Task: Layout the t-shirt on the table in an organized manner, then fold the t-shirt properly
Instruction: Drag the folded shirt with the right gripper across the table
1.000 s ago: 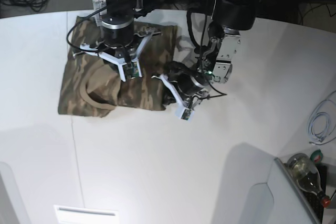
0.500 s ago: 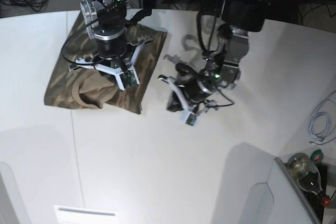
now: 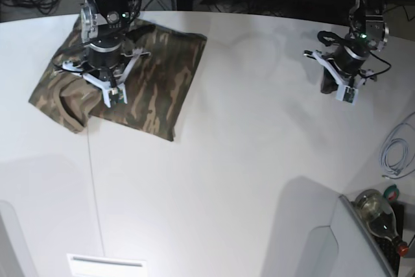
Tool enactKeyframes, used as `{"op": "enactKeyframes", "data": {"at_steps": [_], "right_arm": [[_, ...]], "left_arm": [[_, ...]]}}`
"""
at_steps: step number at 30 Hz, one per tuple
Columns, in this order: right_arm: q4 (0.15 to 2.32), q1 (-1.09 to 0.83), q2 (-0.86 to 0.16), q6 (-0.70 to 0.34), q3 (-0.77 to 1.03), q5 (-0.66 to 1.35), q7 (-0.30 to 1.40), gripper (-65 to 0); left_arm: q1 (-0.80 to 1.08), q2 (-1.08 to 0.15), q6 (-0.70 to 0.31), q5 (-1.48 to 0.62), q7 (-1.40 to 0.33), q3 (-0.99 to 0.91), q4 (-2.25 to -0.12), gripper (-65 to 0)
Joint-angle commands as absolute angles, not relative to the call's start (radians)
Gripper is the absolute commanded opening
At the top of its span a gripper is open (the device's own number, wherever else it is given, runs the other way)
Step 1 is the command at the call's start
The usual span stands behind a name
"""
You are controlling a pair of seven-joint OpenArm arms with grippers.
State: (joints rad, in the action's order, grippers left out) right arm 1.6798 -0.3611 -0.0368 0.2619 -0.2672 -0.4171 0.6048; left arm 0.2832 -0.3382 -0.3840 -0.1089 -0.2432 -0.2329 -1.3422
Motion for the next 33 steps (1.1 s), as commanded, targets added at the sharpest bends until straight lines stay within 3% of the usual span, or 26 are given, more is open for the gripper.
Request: {"op": "enactKeyframes", "data": {"at_steps": [1, 3, 8, 10, 18, 26, 31, 33], "right_arm": [[1.662, -0.355, -0.027, 0.268, -0.255, -0.424, 0.595, -63.3], [1.624, -0.349, -0.001, 0.268, -0.237, -0.424, 0.588, -60.0], [1.646, -0.358, 0.016, 0.260, -0.236, -0.424, 0.585, -29.0], [1.666, -0.377, 0.013, 0.251, -0.246, -0.424, 0.567, -24.9], [1.676, -0.435, 0.010, 0.197, -0.337, -0.432, 0.499, -23.7], [1.541, -0.369, -0.010, 0.432, -0.349, -0.464, 0.498, -19.2], [1.484, -0.355, -0.012, 0.446, -0.354, -0.509, 0.499, -19.8], [1.486, -0.358, -0.012, 0.446, -0.354, -0.509, 0.499, -24.8]], "left_arm": [[0.283, -0.349, -0.386, -0.120, -0.222, -0.252, -1.360, -65.0], [0.294, -0.349, -0.386, -0.120, -0.222, -0.280, -1.356, -65.0], [0.303, -0.349, -0.386, -0.120, -0.222, -0.285, -1.357, -65.0], [0.303, -0.349, -0.386, -0.120, -0.222, -0.285, -1.357, -65.0], [0.303, -0.349, -0.386, -0.116, -0.222, -0.285, -1.351, -65.0], [0.317, -0.349, -0.386, -0.119, -0.222, -0.285, -1.348, -65.0], [0.318, -0.349, -0.386, -0.119, -0.222, -0.285, -1.348, -65.0], [0.318, -0.349, -0.386, -0.119, -0.222, -0.285, -1.348, -65.0]]}}
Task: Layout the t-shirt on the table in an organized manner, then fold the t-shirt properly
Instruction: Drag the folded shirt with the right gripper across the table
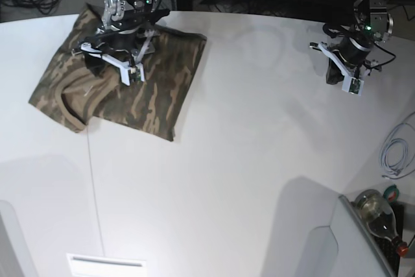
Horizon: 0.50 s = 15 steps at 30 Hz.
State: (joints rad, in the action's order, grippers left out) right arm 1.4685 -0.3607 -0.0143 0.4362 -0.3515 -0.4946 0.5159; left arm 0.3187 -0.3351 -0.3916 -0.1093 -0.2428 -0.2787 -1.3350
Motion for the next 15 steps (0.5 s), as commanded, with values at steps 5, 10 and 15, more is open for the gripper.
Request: {"op": "enactKeyframes", "data": {"at_steps": [5, 10, 15], "right_arm": [[1.489, -0.364, -0.012, 0.444, -0.352, -0.509, 0.499, -65.0], [1.598, -0.414, -0.013, 0.380, -0.360, -0.509, 0.499, -64.2], [1.719, -0.455, -0.027, 0.315, -0.361, -0.509, 0.495, -64.2]], "left_arm": [[0.318, -0.332, -0.386, -0.119, -0.222, -0.266, -1.349, -65.0], [0.308, -0.311, -0.386, -0.119, -0.222, -0.124, -1.359, -65.0], [0.255, -0.243, -0.380, -0.114, -0.225, 0.019, -1.346, -65.0]]}}
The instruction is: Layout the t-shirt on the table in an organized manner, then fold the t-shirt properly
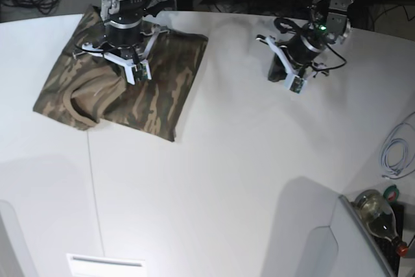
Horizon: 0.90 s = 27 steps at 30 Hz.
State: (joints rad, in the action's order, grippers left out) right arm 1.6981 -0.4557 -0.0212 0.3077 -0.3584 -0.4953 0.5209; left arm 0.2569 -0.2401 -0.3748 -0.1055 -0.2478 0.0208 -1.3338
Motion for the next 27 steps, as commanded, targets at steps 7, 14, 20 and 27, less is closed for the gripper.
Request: {"op": "enactKeyframes", "data": {"at_steps": [7, 14, 20, 27], "right_arm": [[1.834, -0.479, -0.068, 0.242, -0.446, -0.507, 0.481, -64.2], [1.933, -0.498, -0.070, 0.191, -0.447, -0.507, 0.479, -64.2], [1.995, -0.547, -0.074, 0.147, -0.449, -0.507, 0.387, -64.2], [1.890, -0.492, -0.068, 0.061, -0.449, -0.361, 0.360, -64.2]], "left_arm": [[0.162, -0.147, -0.378, -0.113, -0.228, 0.188, -1.293, -65.0], [0.087, -0.090, -0.378, -0.113, -0.223, 0.291, -1.173, -65.0], [0.071, -0.081, -0.378, -0.113, -0.223, 0.295, -1.162, -65.0], [0.045, -0.079, -0.378, -0.113, -0.228, 0.297, -1.162, -65.0]]}}
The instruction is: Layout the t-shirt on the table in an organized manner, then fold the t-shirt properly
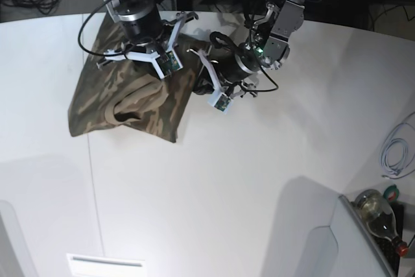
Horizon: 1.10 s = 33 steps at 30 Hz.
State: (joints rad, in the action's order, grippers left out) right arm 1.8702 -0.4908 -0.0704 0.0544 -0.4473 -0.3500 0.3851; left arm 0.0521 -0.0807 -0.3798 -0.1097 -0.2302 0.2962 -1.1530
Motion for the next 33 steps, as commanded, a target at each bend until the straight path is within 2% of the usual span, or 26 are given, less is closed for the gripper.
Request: {"op": "enactKeyframes", "data": {"at_steps": [1, 6, 10, 17, 21, 24, 26, 30, 33], "right_arm": [[1.859, -0.478, -0.068, 0.062, -0.449, -0.335, 0.360, -64.2], [1.771, -0.429, -0.065, 0.061, -0.450, -0.260, 0.355, -64.2], [1.756, -0.400, -0.068, 0.062, -0.526, -0.259, 0.358, -64.2], [1.537, -0.318, -0.038, 0.073, -0.541, -0.257, 0.354, -63.8], [1.529, -0.306, -0.038, 0.157, -0.542, -0.259, 0.354, -63.6], [1.526, -0.306, -0.039, 0.157, -0.542, -0.259, 0.358, -62.9], [1.521, -0.306, -0.039, 0.157, -0.542, -0.259, 0.360, -56.7], [1.520, -0.311, -0.039, 0.157, -0.542, -0.259, 0.380, -34.5], [1.531, -0.312, -0.039, 0.157, -0.544, -0.259, 0.410, -33.3]], "left_arm": [[0.044, -0.079, -0.378, -0.113, -0.228, 0.297, -1.162, -65.0], [0.047, -0.079, -0.378, -0.113, -0.228, 0.297, -1.162, -65.0], [0.047, -0.079, -0.378, -0.113, -0.228, 0.297, -1.162, -65.0], [0.050, -0.090, -0.378, -0.113, -0.228, 0.286, -1.173, -65.0], [0.091, -0.159, -0.378, -0.120, -0.228, 0.283, -1.233, -65.0], [0.154, -0.222, -0.378, -0.120, -0.228, 0.236, -1.322, -65.0], [0.199, -0.246, -0.380, -0.120, -0.228, 0.160, -1.379, -65.0], [0.275, -0.297, -0.384, -0.120, -0.228, -0.013, -1.446, -65.0], [0.314, -0.321, -0.386, -0.120, -0.228, -0.124, -1.474, -65.0]]}}
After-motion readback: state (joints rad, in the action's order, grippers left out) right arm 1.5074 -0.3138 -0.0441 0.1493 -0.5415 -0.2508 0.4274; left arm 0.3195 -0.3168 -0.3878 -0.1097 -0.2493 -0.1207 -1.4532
